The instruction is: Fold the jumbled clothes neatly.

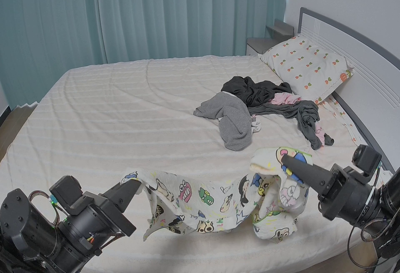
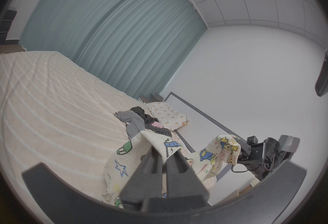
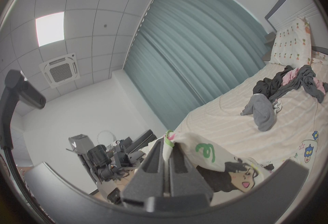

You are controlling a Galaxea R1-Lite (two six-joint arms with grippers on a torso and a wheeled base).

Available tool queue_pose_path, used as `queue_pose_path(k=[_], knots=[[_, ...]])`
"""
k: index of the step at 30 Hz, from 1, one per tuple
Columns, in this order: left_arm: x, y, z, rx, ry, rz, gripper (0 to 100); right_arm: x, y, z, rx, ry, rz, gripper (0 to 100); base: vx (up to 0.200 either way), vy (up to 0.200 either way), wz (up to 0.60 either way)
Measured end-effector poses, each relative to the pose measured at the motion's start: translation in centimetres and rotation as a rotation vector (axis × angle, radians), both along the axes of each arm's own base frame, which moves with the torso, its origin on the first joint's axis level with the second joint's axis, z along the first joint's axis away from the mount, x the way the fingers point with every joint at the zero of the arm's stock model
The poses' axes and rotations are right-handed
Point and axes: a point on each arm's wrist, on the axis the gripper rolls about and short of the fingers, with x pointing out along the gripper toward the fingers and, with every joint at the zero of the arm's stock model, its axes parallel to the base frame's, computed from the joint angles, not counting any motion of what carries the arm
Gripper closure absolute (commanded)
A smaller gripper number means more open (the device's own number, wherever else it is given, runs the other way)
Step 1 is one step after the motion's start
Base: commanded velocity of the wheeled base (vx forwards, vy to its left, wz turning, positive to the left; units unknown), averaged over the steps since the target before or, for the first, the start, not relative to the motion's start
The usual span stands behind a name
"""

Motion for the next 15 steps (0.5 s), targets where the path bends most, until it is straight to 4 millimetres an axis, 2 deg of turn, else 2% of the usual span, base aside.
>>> queue_pose_path(k=[15], knots=[[-2.2, 0.4, 0.9, -0.059, -0.027, -0.185, 100, -2.1, -0.9, 1.1, 0.061, -0.027, 0.115, 100, 0.0, 0.0, 0.0]])
